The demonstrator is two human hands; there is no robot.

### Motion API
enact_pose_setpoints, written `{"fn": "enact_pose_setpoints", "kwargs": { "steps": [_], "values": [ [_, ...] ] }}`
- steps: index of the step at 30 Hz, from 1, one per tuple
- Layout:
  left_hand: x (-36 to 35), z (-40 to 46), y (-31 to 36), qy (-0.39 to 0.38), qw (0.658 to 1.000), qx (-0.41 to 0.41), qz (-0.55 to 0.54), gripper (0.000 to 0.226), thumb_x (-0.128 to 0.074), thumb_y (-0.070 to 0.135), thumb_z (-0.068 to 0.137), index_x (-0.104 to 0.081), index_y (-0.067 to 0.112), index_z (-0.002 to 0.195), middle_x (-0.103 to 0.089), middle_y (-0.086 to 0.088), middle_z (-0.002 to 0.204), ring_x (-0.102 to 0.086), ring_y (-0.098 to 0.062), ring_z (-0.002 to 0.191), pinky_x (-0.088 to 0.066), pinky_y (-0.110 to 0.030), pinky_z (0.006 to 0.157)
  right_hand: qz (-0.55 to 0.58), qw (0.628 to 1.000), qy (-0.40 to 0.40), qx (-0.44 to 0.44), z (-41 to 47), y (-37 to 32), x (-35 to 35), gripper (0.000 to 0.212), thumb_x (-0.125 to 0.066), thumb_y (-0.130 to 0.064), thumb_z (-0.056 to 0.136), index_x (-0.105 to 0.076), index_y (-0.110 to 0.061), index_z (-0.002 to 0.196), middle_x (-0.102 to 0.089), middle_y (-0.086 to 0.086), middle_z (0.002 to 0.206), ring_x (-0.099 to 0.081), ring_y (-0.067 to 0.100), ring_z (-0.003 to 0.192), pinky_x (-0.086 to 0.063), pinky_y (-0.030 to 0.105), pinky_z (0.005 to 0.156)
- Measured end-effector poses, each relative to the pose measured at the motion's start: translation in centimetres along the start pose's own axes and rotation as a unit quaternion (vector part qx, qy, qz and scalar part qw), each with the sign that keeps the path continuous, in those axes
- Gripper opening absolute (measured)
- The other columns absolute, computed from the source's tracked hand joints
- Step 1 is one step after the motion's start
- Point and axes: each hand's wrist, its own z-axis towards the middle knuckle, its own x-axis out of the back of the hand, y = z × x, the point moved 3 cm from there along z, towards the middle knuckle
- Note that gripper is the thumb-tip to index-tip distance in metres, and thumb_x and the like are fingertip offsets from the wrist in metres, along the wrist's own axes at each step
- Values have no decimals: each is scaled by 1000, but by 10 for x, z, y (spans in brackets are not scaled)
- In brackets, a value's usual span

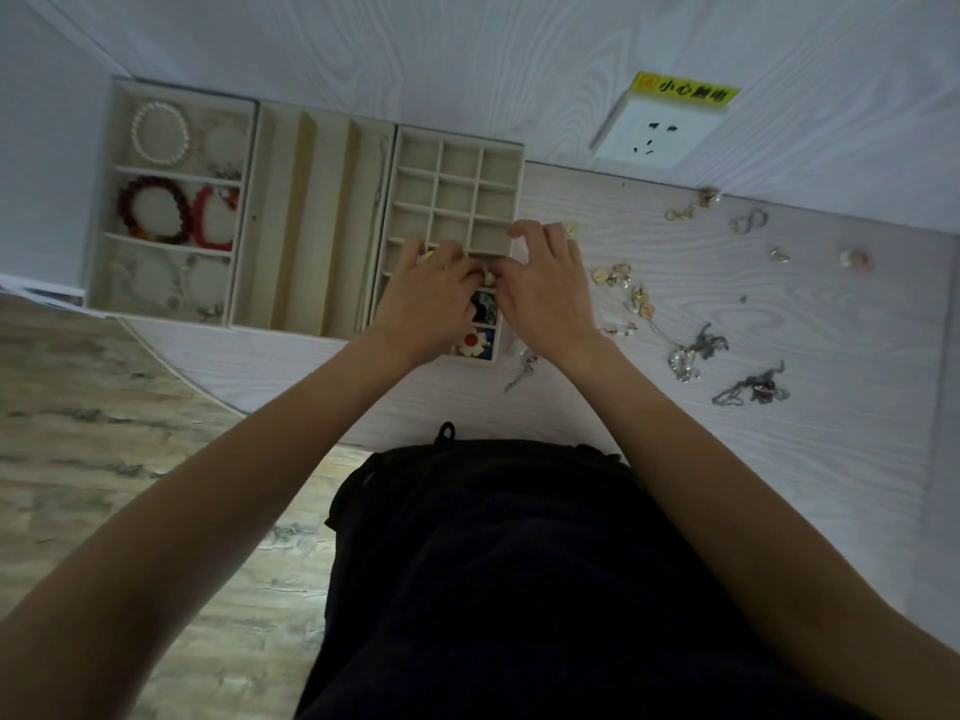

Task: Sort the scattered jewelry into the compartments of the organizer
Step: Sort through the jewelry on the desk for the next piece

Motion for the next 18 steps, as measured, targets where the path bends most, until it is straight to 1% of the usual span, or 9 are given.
{"fn": "enact_pose_setpoints", "kwargs": {
  "steps": [2,3,7,9,10,11,13,15,18],
  "values": [
    [-1,1,-6,-17,1000,-12,1,47,-26,26,85,-70,13,94,-69,4,99,-56,-20,106,-22,-43,90,2,1000,-13,-7,-2,-2,-2,22,-53,-17,80,-73,-12,88,-57,11,116,-50,31,104,-39,37,78],
    [-1,2,-9,-21,1000,-18,-5,47,-26,25,85,-71,13,95,-69,4,100,-55,-20,110,-23,-45,92,5,1000,-14,-11,-4,-2,-3,23,-53,-17,79,-72,-12,90,-57,11,116,-50,31,104,-38,36,78],
    [-1,3,-16,-23,998,-44,-31,47,-26,23,85,-70,12,98,-69,1,106,-52,-23,120,-30,-51,95,21,1000,5,-3,-8,-6,3,33,-41,-22,79,-71,-16,92,-58,11,113,-52,29,99,-37,33,74],
    [-1,3,-16,-14,998,-51,-37,40,-33,20,88,-69,11,101,-68,-1,108,-51,-24,121,-31,-52,96,4,1000,-1,14,-8,-5,3,32,-41,-22,81,-71,-17,93,-58,11,112,-53,30,98,-38,35,73],
    [-2,3,-17,-7,998,-53,-40,33,-39,18,89,-69,11,103,-68,-1,109,-51,-24,121,-30,-52,97,-4,1000,-3,18,-8,-3,4,30,-43,-22,82,-71,-18,94,-58,11,112,-53,30,98,-39,36,73],
    [-2,3,-17,3,998,-54,-41,27,-47,17,89,-69,11,104,-68,-1,110,-51,-24,121,-29,-52,97,-7,1000,-4,16,-9,-2,4,27,-47,-21,82,-70,-19,94,-58,11,113,-53,30,98,-39,36,74],
    [-3,2,-18,17,998,-53,-36,21,-56,15,87,-68,12,104,-68,0,110,-51,-24,120,-26,-50,96,0,1000,-5,7,-10,1,4,20,-54,-19,81,-71,-18,92,-58,11,113,-52,31,99,-39,37,74],
    [-3,2,-19,21,998,-50,-35,22,-58,15,85,-68,14,105,-68,1,111,-51,-23,119,-23,-48,95,23,1000,-8,-3,-11,1,4,14,-59,-17,78,-71,-16,87,-58,11,111,-52,31,98,-39,37,73],
    [-3,2,-19,24,998,-47,-38,25,-58,15,85,-67,15,108,-66,3,113,-49,-22,121,-21,-46,96,52,998,-24,-28,-10,0,1,12,-61,-17,78,-72,-16,84,-57,10,113,-50,31,98,-40,37,75]
  ]
}}
